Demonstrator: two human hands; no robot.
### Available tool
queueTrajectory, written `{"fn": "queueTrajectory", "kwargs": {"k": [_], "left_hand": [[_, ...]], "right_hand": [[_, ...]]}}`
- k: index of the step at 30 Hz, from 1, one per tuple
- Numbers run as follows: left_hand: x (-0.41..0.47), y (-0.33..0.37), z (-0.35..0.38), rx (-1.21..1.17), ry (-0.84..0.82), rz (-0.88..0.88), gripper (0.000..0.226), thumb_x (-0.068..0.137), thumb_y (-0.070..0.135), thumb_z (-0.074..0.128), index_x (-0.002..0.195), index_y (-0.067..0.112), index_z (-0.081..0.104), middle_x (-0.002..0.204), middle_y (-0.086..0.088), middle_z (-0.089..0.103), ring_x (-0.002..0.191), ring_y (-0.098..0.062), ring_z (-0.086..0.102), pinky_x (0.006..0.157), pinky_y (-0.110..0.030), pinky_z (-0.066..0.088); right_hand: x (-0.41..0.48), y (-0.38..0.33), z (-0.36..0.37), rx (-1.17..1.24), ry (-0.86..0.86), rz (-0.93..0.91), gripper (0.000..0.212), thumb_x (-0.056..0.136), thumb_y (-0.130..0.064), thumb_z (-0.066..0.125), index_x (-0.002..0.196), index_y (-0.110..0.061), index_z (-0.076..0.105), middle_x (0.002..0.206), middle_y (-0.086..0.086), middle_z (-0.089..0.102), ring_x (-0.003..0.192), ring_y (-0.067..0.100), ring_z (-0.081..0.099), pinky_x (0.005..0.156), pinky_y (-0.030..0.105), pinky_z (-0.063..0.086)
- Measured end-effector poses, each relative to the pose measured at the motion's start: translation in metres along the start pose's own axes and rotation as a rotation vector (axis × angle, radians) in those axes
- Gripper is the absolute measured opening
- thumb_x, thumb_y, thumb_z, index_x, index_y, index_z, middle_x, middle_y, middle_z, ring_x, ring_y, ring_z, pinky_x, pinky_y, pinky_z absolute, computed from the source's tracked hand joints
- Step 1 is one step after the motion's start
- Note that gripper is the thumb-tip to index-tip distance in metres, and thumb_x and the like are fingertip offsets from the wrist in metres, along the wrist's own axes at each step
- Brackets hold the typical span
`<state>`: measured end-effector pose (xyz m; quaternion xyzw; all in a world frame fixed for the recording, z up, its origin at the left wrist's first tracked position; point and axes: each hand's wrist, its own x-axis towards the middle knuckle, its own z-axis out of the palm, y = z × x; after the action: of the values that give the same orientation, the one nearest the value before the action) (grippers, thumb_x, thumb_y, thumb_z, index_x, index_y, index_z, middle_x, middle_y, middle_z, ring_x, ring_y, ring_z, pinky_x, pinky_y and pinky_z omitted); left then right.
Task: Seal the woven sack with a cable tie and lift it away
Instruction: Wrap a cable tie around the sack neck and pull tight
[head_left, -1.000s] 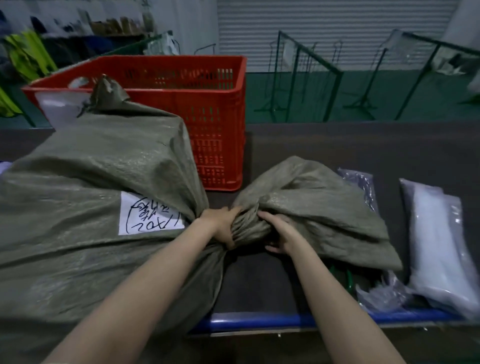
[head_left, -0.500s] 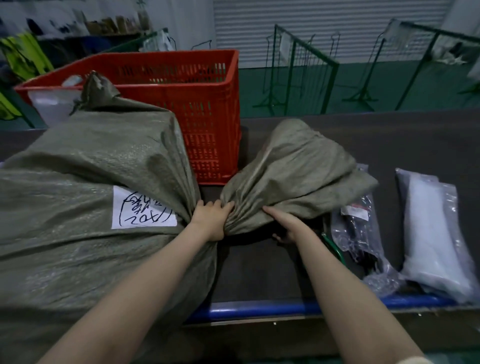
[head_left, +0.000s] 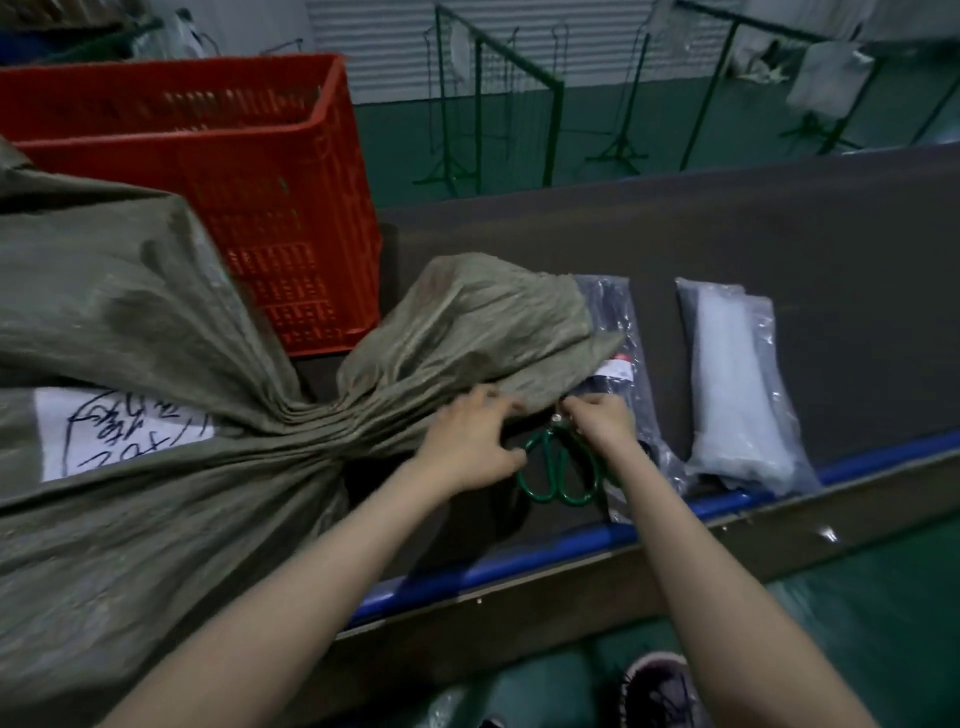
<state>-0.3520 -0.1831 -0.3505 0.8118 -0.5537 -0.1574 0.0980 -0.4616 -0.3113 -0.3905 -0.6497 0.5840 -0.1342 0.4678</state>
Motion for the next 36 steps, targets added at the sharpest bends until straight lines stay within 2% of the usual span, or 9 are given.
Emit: {"fn": "queueTrajectory", "kwargs": {"k": [5,15,20,23,25,27,29,31,36], "left_hand": [[0.022,0.043,0.051,-0.076,-0.120,0.155,0.051,0.079,0.023,0.058,0.129,0.018,0.046,0.134,-0.011,0.046,0.126,-0.031,0.044,0.104,-0.038,0.038],[0.033,0.067,0.089,-0.029,-0.303,0.262,0.050,0.082,0.018,0.053,0.131,0.013,0.047,0.137,-0.012,0.049,0.127,-0.031,0.041,0.105,-0.040,0.037],[0.031,0.068,0.090,-0.442,-0.174,0.105,0.036,0.090,0.014,0.046,0.124,0.011,0.058,0.132,-0.010,0.055,0.124,-0.024,0.050,0.105,-0.030,0.036],[0.035,0.078,0.087,-0.810,-0.205,-0.145,0.031,0.092,0.014,0.041,0.107,0.006,0.067,0.108,-0.013,0.068,0.095,-0.021,0.063,0.081,-0.026,0.047],[0.038,0.081,0.085,-1.123,-0.348,-0.333,0.026,0.092,0.016,0.042,0.083,0.008,0.065,0.078,-0.008,0.064,0.065,-0.015,0.056,0.055,-0.022,0.045],[0.039,0.076,0.084,-1.253,-0.366,-0.401,0.024,0.089,0.013,0.050,0.067,0.012,0.058,0.054,0.002,0.061,0.054,-0.012,0.053,0.043,-0.016,0.043],[0.037,0.067,0.082,-1.232,-0.339,-0.356,0.025,0.087,0.005,0.055,0.063,0.012,0.057,0.037,0.006,0.057,0.040,-0.006,0.054,0.038,-0.012,0.042],[0.036,0.057,0.074,-1.176,-0.352,-0.331,0.024,0.088,0.003,0.054,0.066,0.011,0.058,0.038,0.006,0.057,0.031,0.001,0.051,0.036,-0.011,0.043],[0.031,0.025,0.037,-0.692,-0.389,-0.175,0.018,0.095,0.012,0.046,0.101,0.010,0.063,0.052,0.005,0.056,0.029,0.002,0.047,0.031,-0.007,0.034]], "right_hand": [[-0.015,0.040,-0.029,-0.294,0.221,-0.005,0.030,0.082,-0.033,0.061,0.095,-0.007,0.068,0.106,0.018,0.069,0.103,0.034,0.063,0.080,0.034,0.048],[-0.025,0.072,-0.028,-0.505,0.265,0.009,0.030,0.089,-0.021,0.050,0.107,-0.001,0.065,0.118,0.019,0.062,0.108,0.034,0.061,0.083,0.036,0.049],[-0.049,0.074,-0.031,-0.441,0.400,-0.077,0.029,0.091,-0.028,0.050,0.103,-0.008,0.066,0.115,0.012,0.059,0.103,0.033,0.060,0.078,0.035,0.045],[-0.066,0.080,-0.022,-0.409,0.392,-0.189,0.023,0.086,-0.030,0.054,0.090,-0.010,0.066,0.103,0.008,0.063,0.094,0.029,0.062,0.069,0.031,0.041],[-0.075,0.081,-0.014,-0.314,0.318,-0.248,0.018,0.082,-0.026,0.058,0.079,-0.009,0.064,0.091,0.010,0.065,0.086,0.028,0.060,0.064,0.028,0.036],[-0.080,0.079,-0.007,-0.186,0.235,-0.291,0.017,0.079,-0.023,0.061,0.073,-0.007,0.064,0.079,0.010,0.065,0.076,0.025,0.058,0.063,0.031,0.039],[-0.084,0.076,-0.003,-0.112,0.164,-0.347,0.018,0.081,-0.024,0.062,0.072,-0.009,0.065,0.070,0.005,0.062,0.066,0.017,0.054,0.062,0.032,0.041],[-0.085,0.074,-0.001,-0.059,0.139,-0.389,0.020,0.086,-0.026,0.059,0.077,-0.010,0.069,0.069,0.001,0.059,0.064,0.014,0.051,0.060,0.027,0.037],[-0.078,0.065,0.003,-0.128,0.272,-0.426,0.019,0.086,-0.015,0.055,0.100,-0.008,0.066,0.101,0.008,0.059,0.090,0.019,0.055,0.074,0.029,0.040]]}}
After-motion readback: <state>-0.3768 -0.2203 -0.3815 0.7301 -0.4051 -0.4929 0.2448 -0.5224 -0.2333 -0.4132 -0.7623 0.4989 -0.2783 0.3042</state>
